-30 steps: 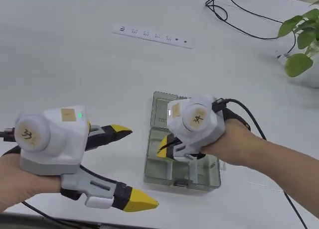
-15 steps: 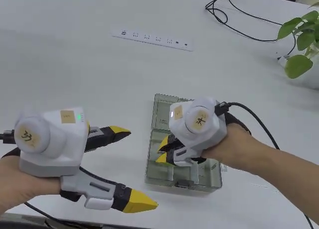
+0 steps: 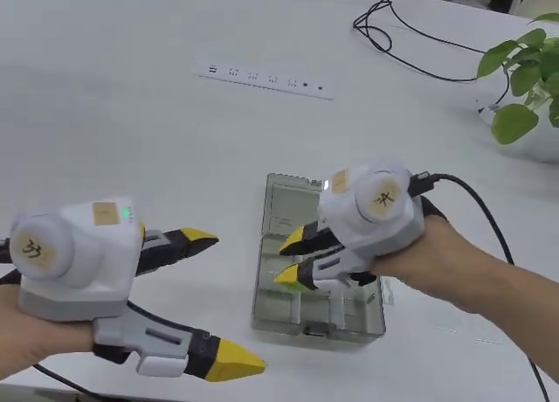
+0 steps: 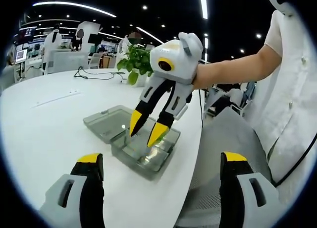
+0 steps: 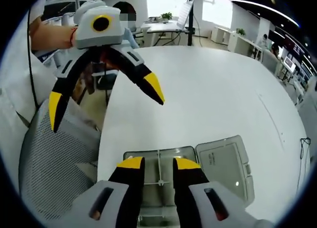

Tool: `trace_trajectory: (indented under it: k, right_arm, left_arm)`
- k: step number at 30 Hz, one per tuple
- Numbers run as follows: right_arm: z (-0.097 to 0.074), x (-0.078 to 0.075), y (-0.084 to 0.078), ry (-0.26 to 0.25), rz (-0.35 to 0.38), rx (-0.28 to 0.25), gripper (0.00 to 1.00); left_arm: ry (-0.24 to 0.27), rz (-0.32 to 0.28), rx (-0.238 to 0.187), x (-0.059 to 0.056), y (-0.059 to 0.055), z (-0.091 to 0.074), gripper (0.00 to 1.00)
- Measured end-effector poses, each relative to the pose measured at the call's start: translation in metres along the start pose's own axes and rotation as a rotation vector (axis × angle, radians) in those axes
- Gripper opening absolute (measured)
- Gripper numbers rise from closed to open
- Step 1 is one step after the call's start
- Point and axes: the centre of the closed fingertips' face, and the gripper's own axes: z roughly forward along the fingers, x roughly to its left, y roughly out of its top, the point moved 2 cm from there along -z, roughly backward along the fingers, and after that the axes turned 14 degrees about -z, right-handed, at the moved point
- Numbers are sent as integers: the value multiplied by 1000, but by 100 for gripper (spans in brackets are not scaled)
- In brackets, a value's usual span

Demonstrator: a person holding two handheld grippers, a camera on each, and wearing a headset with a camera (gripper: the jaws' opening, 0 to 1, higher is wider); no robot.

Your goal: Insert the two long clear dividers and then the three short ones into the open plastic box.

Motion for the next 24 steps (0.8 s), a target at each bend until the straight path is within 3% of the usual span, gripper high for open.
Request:
trace_trajectory:
  k: [4,11,24]
  right_arm:
    - [-13,0,3,-20,20,-29,29]
    - [-33,3,-7,-48,34,-28,34]
    - [-72,9,-52,-107,101,16,44]
  left_arm:
    - [3,3,-5,0,1,-1,100]
    - [10,1,-7,2,1,-4,100]
    - [12,2,-8,2,1,-6,100]
